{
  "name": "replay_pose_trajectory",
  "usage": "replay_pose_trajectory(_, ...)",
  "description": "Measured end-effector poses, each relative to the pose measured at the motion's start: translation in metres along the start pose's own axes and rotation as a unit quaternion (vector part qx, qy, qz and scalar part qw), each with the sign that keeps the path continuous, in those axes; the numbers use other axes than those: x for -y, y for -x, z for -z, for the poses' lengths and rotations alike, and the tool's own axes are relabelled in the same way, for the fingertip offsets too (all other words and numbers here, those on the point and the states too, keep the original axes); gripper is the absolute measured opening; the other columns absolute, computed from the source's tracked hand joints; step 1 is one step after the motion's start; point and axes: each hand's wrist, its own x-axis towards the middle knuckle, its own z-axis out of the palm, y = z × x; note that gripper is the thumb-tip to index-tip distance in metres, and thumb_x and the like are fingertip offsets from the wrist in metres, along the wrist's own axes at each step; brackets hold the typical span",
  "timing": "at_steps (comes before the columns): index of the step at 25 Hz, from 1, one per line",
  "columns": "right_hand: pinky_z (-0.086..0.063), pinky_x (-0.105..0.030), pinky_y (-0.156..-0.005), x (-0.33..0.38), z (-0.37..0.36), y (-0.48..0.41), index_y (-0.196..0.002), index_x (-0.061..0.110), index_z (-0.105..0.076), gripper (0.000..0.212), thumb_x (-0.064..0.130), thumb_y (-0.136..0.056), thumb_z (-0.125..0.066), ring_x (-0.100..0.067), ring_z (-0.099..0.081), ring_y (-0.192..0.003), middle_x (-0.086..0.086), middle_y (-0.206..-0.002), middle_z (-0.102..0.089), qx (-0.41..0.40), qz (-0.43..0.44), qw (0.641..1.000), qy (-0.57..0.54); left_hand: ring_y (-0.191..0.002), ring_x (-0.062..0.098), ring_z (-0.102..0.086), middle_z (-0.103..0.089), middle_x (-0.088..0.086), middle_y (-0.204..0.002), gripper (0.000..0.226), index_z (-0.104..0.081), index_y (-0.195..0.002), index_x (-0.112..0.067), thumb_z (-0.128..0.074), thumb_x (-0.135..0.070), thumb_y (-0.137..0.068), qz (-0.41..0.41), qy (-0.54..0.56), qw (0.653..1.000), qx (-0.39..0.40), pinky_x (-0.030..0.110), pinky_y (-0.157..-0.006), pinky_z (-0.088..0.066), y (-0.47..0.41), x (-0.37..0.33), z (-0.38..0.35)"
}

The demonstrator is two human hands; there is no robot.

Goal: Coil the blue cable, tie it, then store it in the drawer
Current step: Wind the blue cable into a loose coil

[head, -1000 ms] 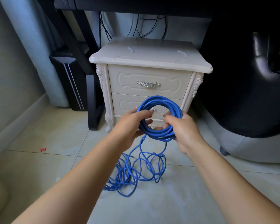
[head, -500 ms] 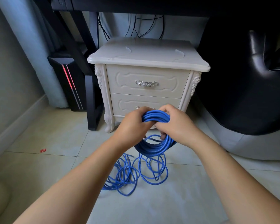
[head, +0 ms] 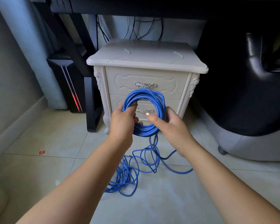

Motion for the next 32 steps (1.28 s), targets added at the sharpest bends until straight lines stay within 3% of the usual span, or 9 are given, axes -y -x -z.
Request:
replay_pose_trajectory(4, -0.048, -0.027, -0.056, 0.006, -0.002, 0.000, -0.094, 0.022, -0.058, 0.025, 0.037, -0.082, -0.074, -0.009, -0.053, -0.065, 0.008, -0.074, -0.055, 0.007, -0.014, 1.000, -0.025, -0.042, 0.006, -0.041, -0.040, -0.008, -0.050, 0.011, -0.059, -0.089, -0.015, -0.054, -0.019, -0.098, -0.004, 0.012, 0.999, -0.031, 0.028, -0.056, -0.045, 0.005, 0.001, 0.000)
replay_pose_trajectory(8, -0.058, -0.028, -0.055, 0.002, -0.016, 0.006, -0.095, 0.026, -0.050, 0.024, 0.016, -0.085, -0.069, -0.022, -0.068, -0.082, -0.002, -0.092, -0.057, -0.019, -0.037, 0.998, -0.056, -0.051, 0.013, -0.048, -0.047, -0.009, -0.044, 0.019, -0.053, -0.082, -0.017, -0.054, -0.027, -0.099, 0.034, 0.030, 0.998, -0.049, 0.031, -0.060, -0.041, 0.013, 0.011, -0.003)
replay_pose_trajectory(12, -0.056, -0.031, -0.045, 0.003, -0.006, 0.002, -0.092, 0.026, -0.046, 0.024, 0.003, -0.088, -0.052, -0.029, -0.070, -0.072, -0.012, -0.097, -0.062, -0.051, -0.021, 0.998, -0.011, -0.070, 0.015, -0.056, -0.062, -0.002, -0.074, 0.020, -0.058, -0.086, -0.018, -0.054, -0.035, -0.097, 0.051, -0.083, 0.995, 0.000, 0.025, -0.063, -0.040, 0.013, 0.017, -0.002)
replay_pose_trajectory(15, -0.057, -0.034, -0.046, 0.006, 0.011, -0.003, -0.099, 0.027, -0.048, 0.026, 0.003, -0.088, -0.049, -0.021, -0.067, -0.060, -0.008, -0.086, -0.061, -0.014, -0.008, 0.998, 0.063, -0.082, 0.009, -0.066, -0.068, -0.003, -0.092, 0.015, -0.063, -0.104, -0.023, -0.065, -0.017, -0.090, -0.017, -0.126, 0.988, 0.085, 0.019, -0.064, -0.045, 0.008, 0.006, 0.006)
replay_pose_trajectory(19, -0.058, -0.047, -0.061, 0.003, 0.017, -0.002, -0.099, 0.031, -0.042, 0.025, 0.011, -0.086, -0.050, -0.034, -0.063, -0.067, -0.006, -0.077, -0.058, 0.046, 0.046, 0.959, 0.275, -0.087, -0.002, -0.061, -0.059, -0.005, -0.115, 0.061, -0.053, -0.132, -0.027, -0.065, -0.001, -0.078, -0.198, -0.354, 0.891, 0.202, 0.003, -0.073, -0.042, 0.002, 0.000, 0.017)
replay_pose_trajectory(22, -0.049, -0.040, -0.068, 0.005, 0.013, -0.002, -0.111, 0.029, -0.041, 0.031, 0.011, -0.087, -0.050, -0.034, -0.054, -0.077, -0.002, -0.078, -0.055, 0.064, 0.109, 0.911, 0.392, -0.079, -0.002, -0.057, -0.062, -0.006, -0.097, 0.064, -0.048, -0.134, -0.027, -0.064, -0.005, -0.077, -0.244, -0.425, 0.847, 0.208, 0.002, -0.069, -0.037, 0.006, 0.005, 0.015)
replay_pose_trajectory(27, -0.047, -0.039, -0.066, 0.005, 0.007, -0.002, -0.110, 0.036, -0.048, 0.030, 0.020, -0.086, -0.056, -0.028, -0.055, -0.071, 0.003, -0.074, -0.058, 0.006, 0.111, 0.948, 0.297, -0.058, -0.003, -0.052, -0.060, -0.013, -0.067, 0.019, -0.064, -0.099, -0.023, -0.062, -0.011, -0.085, -0.225, -0.400, 0.881, 0.115, 0.010, -0.057, -0.039, 0.002, 0.006, 0.011)
replay_pose_trajectory(30, -0.050, -0.035, -0.069, 0.001, 0.005, -0.004, -0.101, 0.032, -0.055, 0.021, 0.029, -0.083, -0.065, -0.022, -0.063, -0.074, 0.005, -0.077, -0.065, -0.042, 0.011, 0.985, 0.165, -0.060, 0.015, -0.058, -0.061, 0.001, -0.064, 0.004, -0.063, -0.088, -0.017, -0.066, -0.014, -0.087, -0.155, -0.281, 0.944, 0.073, 0.036, -0.072, -0.058, -0.002, 0.010, 0.010)
replay_pose_trajectory(32, -0.055, -0.038, -0.079, -0.005, 0.000, -0.002, -0.097, 0.028, -0.058, 0.020, 0.031, -0.080, -0.069, -0.022, -0.066, -0.086, 0.001, -0.086, -0.067, -0.031, -0.041, 0.994, 0.097, -0.053, 0.008, -0.056, -0.058, -0.003, -0.062, 0.003, -0.065, -0.092, -0.015, -0.066, -0.014, -0.089, -0.105, -0.189, 0.976, 0.038, 0.044, -0.076, -0.060, -0.003, 0.009, 0.009)
